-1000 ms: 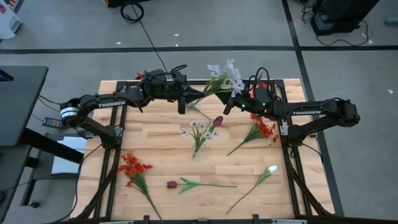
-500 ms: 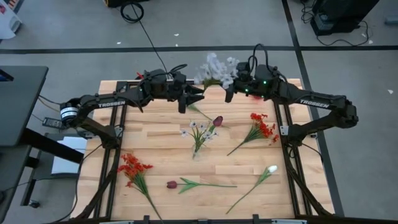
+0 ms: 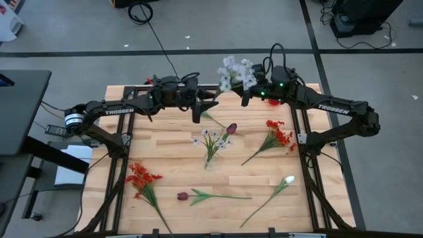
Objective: Sort flowers into vase by color
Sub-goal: Put the white flowers into the transparent vase
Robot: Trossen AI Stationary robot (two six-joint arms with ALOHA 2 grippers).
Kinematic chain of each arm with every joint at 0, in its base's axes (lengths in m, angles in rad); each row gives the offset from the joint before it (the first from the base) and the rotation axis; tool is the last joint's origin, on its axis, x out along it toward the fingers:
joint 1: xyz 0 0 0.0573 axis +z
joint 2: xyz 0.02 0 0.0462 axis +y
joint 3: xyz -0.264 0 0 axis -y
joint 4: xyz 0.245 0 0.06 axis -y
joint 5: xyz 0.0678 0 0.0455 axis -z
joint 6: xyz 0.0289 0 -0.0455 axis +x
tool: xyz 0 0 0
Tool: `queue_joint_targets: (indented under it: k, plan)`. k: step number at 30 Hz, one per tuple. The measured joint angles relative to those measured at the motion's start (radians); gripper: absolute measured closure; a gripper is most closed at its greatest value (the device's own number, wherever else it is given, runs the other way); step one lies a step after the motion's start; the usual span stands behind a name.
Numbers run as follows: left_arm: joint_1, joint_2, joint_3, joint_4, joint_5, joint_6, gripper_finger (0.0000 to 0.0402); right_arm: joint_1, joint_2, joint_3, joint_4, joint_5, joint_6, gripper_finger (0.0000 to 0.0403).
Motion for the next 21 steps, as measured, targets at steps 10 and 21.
queue_joint_targets:
  k: [10,21]
  plan:
    - [0.001,0.004,0.0,0.072,-0.016,-0.067,0.0314,-0.003,0.0,0.0,-0.024,-0.013,0.016,0.04]
    - [-0.036,0.07,0.166,-0.153,0.014,0.013,0.0388,-0.003,-0.001,0.0,-0.027,-0.039,0.003,0.04]
